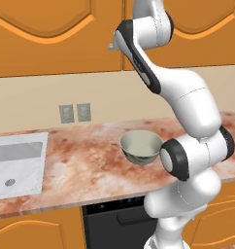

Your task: Open the cabinet and setup a tea strainer by placing it in the bowl upright.

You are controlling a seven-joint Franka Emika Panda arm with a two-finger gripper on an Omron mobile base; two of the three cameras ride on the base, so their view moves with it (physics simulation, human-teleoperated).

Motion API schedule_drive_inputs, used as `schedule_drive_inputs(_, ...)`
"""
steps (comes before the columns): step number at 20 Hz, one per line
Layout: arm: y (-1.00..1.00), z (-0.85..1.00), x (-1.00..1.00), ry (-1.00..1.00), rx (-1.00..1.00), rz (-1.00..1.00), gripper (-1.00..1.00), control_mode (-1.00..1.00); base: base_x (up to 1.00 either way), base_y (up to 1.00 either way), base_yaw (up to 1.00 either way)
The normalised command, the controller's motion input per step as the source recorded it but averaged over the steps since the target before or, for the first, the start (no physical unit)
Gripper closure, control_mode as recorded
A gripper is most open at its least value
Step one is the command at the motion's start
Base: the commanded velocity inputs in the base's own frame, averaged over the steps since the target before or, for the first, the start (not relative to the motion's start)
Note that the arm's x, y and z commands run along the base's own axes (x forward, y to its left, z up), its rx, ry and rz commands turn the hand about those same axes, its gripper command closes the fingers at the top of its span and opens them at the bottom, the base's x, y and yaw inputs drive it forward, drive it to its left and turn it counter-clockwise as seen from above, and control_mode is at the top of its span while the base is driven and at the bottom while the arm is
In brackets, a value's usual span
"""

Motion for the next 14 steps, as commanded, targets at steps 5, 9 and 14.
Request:
schedule_drive_inputs(5,-0.03,0.14,-0.63,-0.22,0.05,0.00,1.00,-1.00,0.00,0.00,0.00)
schedule_drive_inputs(9,-0.20,0.12,-0.91,-0.36,0.10,0.01,1.00,-1.00,0.00,0.00,0.00)
schedule_drive_inputs(14,-0.34,0.28,-1.00,-0.30,0.14,0.06,1.00,-1.00,0.00,0.00,0.00)
